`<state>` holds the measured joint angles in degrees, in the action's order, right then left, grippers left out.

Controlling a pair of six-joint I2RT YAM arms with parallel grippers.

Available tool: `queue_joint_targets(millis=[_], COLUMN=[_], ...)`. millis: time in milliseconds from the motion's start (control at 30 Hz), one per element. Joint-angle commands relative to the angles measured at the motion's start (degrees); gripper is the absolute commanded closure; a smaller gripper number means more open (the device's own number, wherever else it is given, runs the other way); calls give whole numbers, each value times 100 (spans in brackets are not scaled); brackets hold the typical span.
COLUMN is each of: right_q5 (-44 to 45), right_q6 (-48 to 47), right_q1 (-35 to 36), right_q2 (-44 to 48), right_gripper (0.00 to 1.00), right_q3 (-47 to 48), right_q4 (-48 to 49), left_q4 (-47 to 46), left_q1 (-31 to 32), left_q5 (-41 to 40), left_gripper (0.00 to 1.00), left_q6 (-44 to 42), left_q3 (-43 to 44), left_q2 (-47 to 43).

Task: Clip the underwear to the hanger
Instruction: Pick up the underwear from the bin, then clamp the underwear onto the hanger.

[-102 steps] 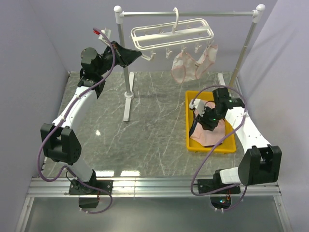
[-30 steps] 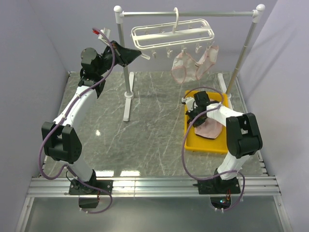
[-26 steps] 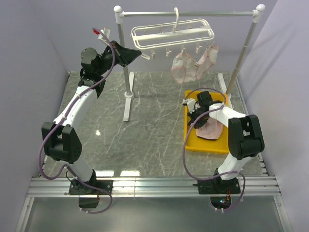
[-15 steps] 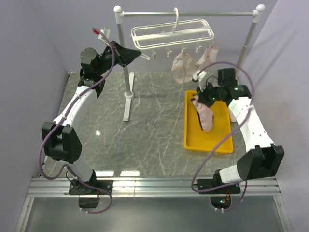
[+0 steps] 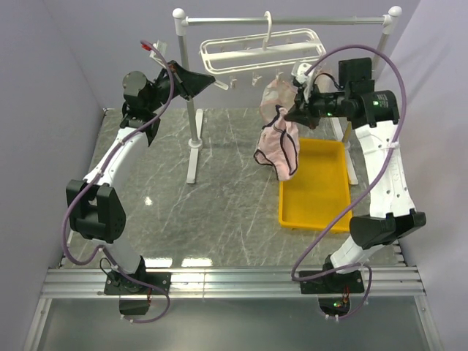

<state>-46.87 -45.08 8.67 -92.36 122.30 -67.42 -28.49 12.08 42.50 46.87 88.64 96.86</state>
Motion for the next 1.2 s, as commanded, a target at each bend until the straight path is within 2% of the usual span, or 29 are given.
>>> queue_joint_targets(millis=[0, 100, 233, 367, 433, 633, 767, 1167], right_q5=[90, 152, -84, -524, -769, -1175, -1070, -1307], right_q6=[69, 210, 193, 254, 385, 1316, 1800, 2494], right_q1=[362, 661, 908, 935, 935, 935, 944, 891], right_q2=[-63, 138, 201, -238, -527, -1020, -1118, -1478], right_gripper=[100, 100, 100, 100, 100, 100, 100, 100], right_q3=[-21, -731, -1050, -586, -234, 259, 242, 531], right_q4=[271, 1027, 1574, 1496, 1529, 2196, 2785, 3384], left_q4=[-306, -280, -420, -973, -1614, -2625, -2968, -3707], left_q1=[-30, -30, -30, -47, -56, -56, -56, -56], left_q5=[144, 162, 293, 592, 837, 1278, 1480, 1823], left_gripper=[100, 100, 100, 100, 100, 100, 100, 100], left_q6=[191, 243, 410, 804, 1025, 1473, 1509, 1483], left_q3=[259, 259, 250, 154, 84, 83, 83, 250], left_q2=[26, 35, 96, 175, 271, 465, 544, 940])
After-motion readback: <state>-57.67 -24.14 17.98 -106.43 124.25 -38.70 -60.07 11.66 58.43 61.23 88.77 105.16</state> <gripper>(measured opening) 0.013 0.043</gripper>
